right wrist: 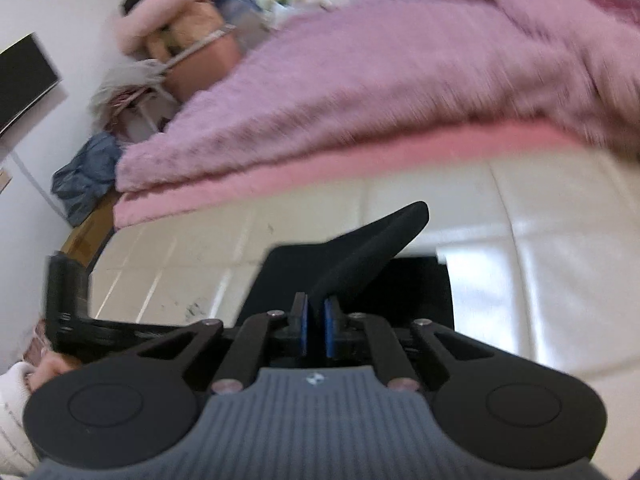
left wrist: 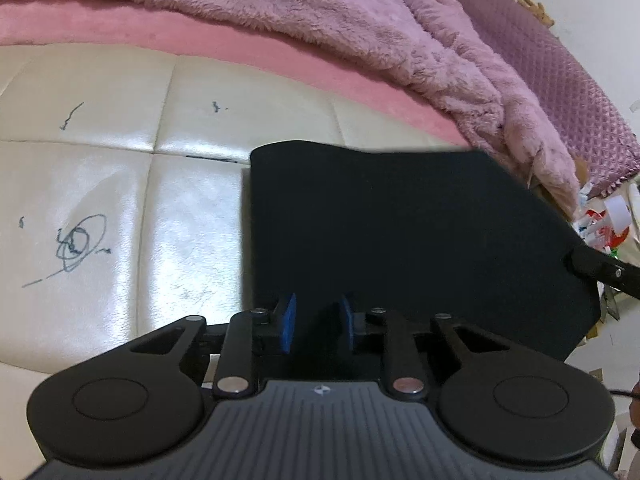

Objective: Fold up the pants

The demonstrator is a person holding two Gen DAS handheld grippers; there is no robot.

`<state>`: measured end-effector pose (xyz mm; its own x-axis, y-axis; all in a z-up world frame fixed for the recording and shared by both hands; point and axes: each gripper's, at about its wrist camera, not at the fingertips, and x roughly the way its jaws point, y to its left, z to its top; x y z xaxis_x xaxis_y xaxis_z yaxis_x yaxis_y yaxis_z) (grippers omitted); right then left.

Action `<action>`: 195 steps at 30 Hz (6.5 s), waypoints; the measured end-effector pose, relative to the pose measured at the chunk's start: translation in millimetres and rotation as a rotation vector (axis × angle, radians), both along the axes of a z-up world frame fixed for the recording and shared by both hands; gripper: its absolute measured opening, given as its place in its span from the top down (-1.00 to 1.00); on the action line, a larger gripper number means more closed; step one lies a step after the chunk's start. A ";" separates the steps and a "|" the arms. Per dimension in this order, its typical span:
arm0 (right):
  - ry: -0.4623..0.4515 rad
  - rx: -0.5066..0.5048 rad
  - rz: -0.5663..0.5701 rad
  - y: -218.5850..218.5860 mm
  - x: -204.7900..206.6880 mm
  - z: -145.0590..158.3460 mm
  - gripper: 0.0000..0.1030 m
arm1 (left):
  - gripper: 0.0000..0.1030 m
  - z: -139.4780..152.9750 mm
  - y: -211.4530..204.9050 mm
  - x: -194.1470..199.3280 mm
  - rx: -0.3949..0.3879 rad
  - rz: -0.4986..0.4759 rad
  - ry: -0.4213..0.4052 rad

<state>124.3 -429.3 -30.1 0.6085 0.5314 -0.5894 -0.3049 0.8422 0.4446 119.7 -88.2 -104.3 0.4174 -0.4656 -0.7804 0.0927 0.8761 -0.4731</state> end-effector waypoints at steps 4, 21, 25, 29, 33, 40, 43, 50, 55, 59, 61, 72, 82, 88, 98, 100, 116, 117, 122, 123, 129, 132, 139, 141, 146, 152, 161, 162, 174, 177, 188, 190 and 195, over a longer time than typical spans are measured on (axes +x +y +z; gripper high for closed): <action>0.062 -0.119 -0.062 -8.5 6.0 -17.2 0.95 | 0.50 -3.3 -7.1 1.0 0.005 -0.027 0.000; 0.272 -0.211 -0.147 -15.7 19.1 -127.0 0.93 | 0.89 -34.0 -19.1 6.2 0.060 -0.047 0.055; 0.220 -0.247 -0.156 -16.4 7.5 -110.2 0.67 | 0.74 -15.8 -17.5 4.8 0.058 -0.049 0.034; 0.116 -0.266 -0.124 -14.6 -20.0 -80.3 0.66 | 0.73 1.9 -24.2 -8.1 0.101 -0.127 0.001; 0.067 -0.304 -0.033 4.0 -34.8 -76.9 0.67 | 0.73 5.0 -36.5 -30.2 0.102 -0.225 0.009; 0.161 -0.392 -0.034 13.3 -29.8 -114.9 0.66 | 0.79 -27.6 -41.3 -46.6 0.182 -0.257 0.137; 0.167 -0.396 -0.034 13.4 -28.9 -115.2 0.67 | 0.85 -29.1 -38.1 -43.8 0.167 -0.240 0.137; 0.161 -0.365 -0.037 9.1 -29.7 -105.4 0.55 | 0.74 -4.1 -32.4 -45.2 0.228 -0.262 0.078; 0.123 -0.282 -0.061 -1.4 -28.0 -86.1 0.33 | 0.73 9.2 -33.9 -36.2 0.267 -0.262 0.019; 0.080 -0.262 -0.090 -3.8 -14.5 -73.5 0.32 | 0.73 14.3 -35.1 -16.4 0.276 -0.247 -0.017; 0.061 -0.267 -0.100 -2.3 -4.5 -70.2 0.32 | 0.73 15.3 -32.8 -5.1 0.270 -0.237 -0.051; 0.001 -0.242 -0.141 2.8 72.5 -79.4 0.55 | 0.73 -14.5 -22.2 78.0 0.163 -0.077 -0.113; 0.100 -0.211 -0.157 -6.5 104.2 -123.7 0.71 | 0.88 -39.2 -18.5 100.7 0.189 -0.056 -0.094; 0.115 -0.129 -0.194 -21.9 98.7 -114.2 0.32 | 0.36 -23.2 -1.7 95.7 0.097 -0.003 -0.083; 0.358 0.260 -0.239 -77.4 69.5 -143.3 -0.07 | -0.10 -52.3 45.9 51.0 -0.191 0.100 0.072; 0.388 0.274 -0.221 -76.8 68.0 -149.8 -0.07 | -0.10 -61.4 51.0 46.2 -0.253 0.104 0.108; 0.451 0.435 -0.110 -70.0 96.0 -180.9 -0.06 | 0.26 -102.7 45.8 58.2 -0.446 0.098 0.190; 0.452 0.442 -0.105 -70.0 97.2 -181.8 0.01 | 0.28 -104.0 46.5 57.7 -0.455 0.101 0.195; 0.460 0.510 -0.108 -76.8 94.6 -194.7 0.52 | 0.56 -100.0 46.9 53.8 -0.441 0.110 0.192; 0.462 0.524 -0.112 -78.4 93.9 -195.8 0.53 | 0.58 -97.4 45.1 53.5 -0.424 0.109 0.185; 0.437 0.508 -0.113 -70.4 86.6 -179.2 0.66 | 0.64 -71.7 45.0 51.3 -0.322 0.088 0.132; 0.421 0.492 -0.098 -58.9 85.2 -164.2 0.68 | 0.64 -60.0 56.8 50.1 -0.301 0.089 0.114; 0.409 0.509 -0.035 -1.3 94.7 -135.1 0.69 | 0.65 -29.8 119.1 49.3 -0.261 0.125 0.073; 0.409 0.523 -0.009 20.9 101.3 -129.2 0.69 | 0.65 -19.7 139.4 51.3 -0.244 0.128 0.057; 0.415 0.541 0.048 89.7 126.3 -117.1 0.69 | 0.65 0.9 194.7 60.9 -0.183 0.157 0.031; 0.431 0.549 0.100 166.4 158.3 -113.3 0.69 | 0.64 1.7 241.4 79.8 -0.123 0.177 0.040; 0.488 0.506 0.111 208.7 200.4 -143.1 0.69 | 0.64 -40.5 268.9 113.9 -0.108 0.184 0.089; 0.492 0.499 0.111 209.5 202.5 -147.3 0.69 | 0.64 -44.8 271.4 116.5 -0.108 0.185 0.091; 0.517 0.492 0.107 207.2 218.2 -177.8 0.73 | 0.37 -71.5 288.4 114.3 -0.192 0.216 0.087; 0.503 0.463 0.107 207.4 215.9 -169.9 0.61 | 0.25 -53.4 281.3 107.5 -0.080 0.245 0.069; 0.022 -0.041 0.219 233.5 132.7 -79.6 0.66 | 0.26 -12.8 243.4 32.3 0.156 0.242 -0.056; -0.007 -0.100 0.255 248.1 120.1 -84.0 0.72 | 0.30 -25.8 237.0 30.8 0.207 0.235 -0.015; 0.012 -0.182 0.242 261.6 117.6 -112.9 0.83 | 0.19 -42.2 234.3 28.8 0.248 0.239 0.006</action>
<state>241.9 -167.7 -142.9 0.4695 0.5452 -0.6945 -0.5020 0.8119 0.2980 148.5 146.1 -146.5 0.4868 -0.1510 -0.8604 -0.1313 0.9611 -0.2430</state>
